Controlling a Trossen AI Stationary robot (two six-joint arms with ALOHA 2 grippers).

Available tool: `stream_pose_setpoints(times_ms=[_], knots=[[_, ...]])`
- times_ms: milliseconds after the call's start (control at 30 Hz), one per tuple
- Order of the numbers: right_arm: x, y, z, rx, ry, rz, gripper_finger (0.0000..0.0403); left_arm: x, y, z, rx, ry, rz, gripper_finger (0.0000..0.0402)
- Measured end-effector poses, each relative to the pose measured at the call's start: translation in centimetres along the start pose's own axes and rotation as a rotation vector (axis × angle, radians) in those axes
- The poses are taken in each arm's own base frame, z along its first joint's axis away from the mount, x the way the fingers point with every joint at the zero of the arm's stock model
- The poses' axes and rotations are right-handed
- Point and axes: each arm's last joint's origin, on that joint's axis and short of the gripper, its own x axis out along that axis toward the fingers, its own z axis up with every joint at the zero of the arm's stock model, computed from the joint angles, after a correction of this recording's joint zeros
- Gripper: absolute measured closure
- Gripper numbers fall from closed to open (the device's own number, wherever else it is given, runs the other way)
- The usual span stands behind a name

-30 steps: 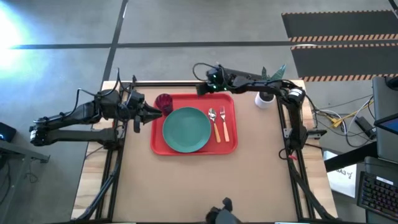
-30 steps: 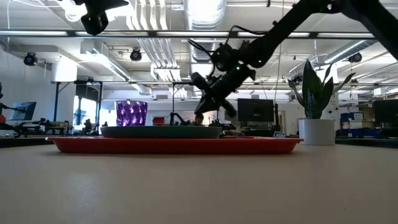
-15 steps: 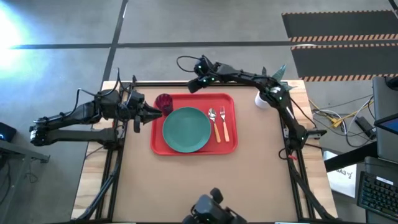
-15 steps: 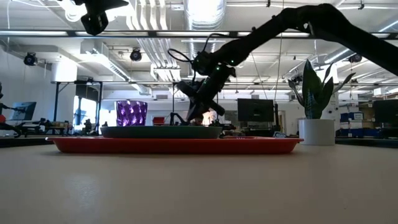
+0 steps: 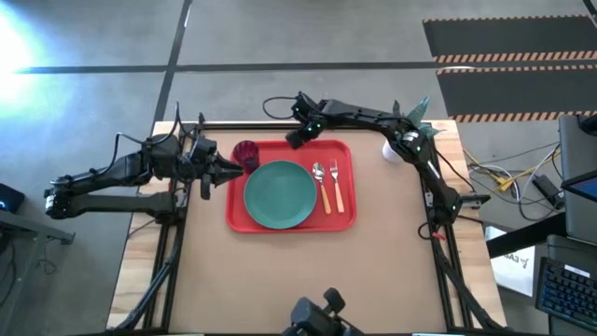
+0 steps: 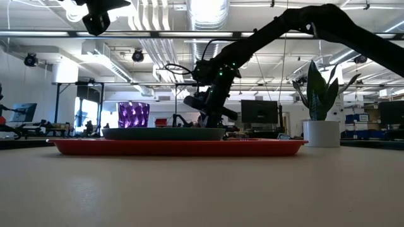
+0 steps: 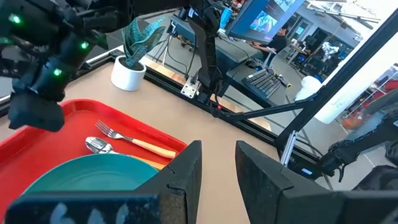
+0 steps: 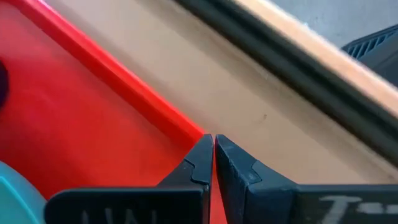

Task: Pick and place plate/cup/fork/spoon on tray
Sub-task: Move the red tray to the center of the table

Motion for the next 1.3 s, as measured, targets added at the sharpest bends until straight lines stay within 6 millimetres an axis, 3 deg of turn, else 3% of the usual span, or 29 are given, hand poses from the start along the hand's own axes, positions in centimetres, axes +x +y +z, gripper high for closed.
stream_pose_setpoints(times_ms=[600,933,1300], knots=[[0.3,0.3,-0.5,-0.005,-0.001,-0.073,0.0394,0.0,0.0,0.0,0.001,-0.001,0.000,0.0322],[1.2,0.2,-1.9,-0.004,0.050,-0.089,0.0394,0.0,0.0,0.0,0.001,-0.001,0.000,0.0322],[1.3,1.8,-3.0,-0.040,0.074,-0.089,0.0394,0.0,0.0,0.0,0.000,0.000,0.000,0.0322]])
